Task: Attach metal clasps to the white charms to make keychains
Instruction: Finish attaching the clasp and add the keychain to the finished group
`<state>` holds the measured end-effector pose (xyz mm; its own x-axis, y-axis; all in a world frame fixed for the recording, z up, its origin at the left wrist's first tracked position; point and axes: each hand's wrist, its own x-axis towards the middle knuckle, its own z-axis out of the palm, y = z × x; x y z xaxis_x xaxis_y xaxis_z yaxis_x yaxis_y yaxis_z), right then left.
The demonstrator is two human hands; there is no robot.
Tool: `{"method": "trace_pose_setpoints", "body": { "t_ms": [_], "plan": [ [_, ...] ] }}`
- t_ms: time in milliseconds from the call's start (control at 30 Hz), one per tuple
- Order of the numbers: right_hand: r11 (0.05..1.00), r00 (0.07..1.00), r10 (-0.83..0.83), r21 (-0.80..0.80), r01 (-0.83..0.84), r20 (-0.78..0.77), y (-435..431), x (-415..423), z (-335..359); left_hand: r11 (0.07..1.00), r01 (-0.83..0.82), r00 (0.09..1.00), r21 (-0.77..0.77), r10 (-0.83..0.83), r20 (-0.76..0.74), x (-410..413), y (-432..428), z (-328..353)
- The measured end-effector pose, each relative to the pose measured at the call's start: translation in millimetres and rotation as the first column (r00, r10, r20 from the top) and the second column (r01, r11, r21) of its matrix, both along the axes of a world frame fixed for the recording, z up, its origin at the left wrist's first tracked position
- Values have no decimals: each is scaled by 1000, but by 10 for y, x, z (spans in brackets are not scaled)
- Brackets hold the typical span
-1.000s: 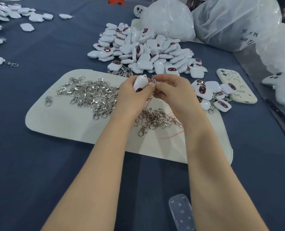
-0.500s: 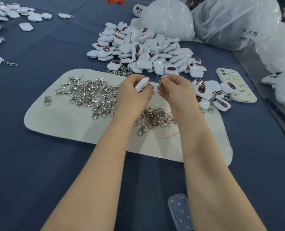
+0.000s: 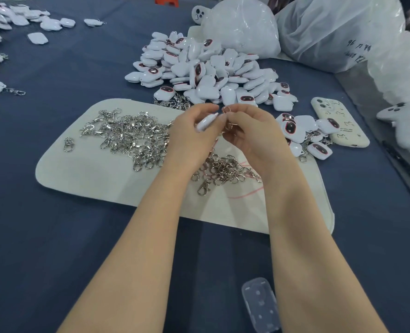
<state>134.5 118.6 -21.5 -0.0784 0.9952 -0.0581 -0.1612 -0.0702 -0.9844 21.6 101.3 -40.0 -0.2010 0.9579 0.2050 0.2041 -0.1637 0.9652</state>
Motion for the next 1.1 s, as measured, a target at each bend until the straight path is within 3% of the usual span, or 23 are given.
{"method": "trace_pose_setpoints", "body": {
  "t_ms": [100,367,567,700,833,1100],
  "plan": [
    [1000,999,10,8,-10,43,-2,15,-14,998,59,997,-38,-56,54,-2,-22,9],
    [991,949,2,123,-43,316,2,43,4,999,-36,998,-9,36,48,-13,-13,5],
    [979,874,-1,179,-98,486,-20,65,45,997,-51,992,-63,57,109,-36,6,-23],
    [957,770,-82,265,-116,632,-17,65,68,997,-39,991,-71,48,125,-42,15,-33],
    [956,730,-145,284,-70,668,10,45,31,997,19,986,-78,-6,169,-38,3,-26],
    [968,816,-163,250,23,555,4,4,10,998,52,989,-41,-45,137,-30,-13,-22]
  ]
}}
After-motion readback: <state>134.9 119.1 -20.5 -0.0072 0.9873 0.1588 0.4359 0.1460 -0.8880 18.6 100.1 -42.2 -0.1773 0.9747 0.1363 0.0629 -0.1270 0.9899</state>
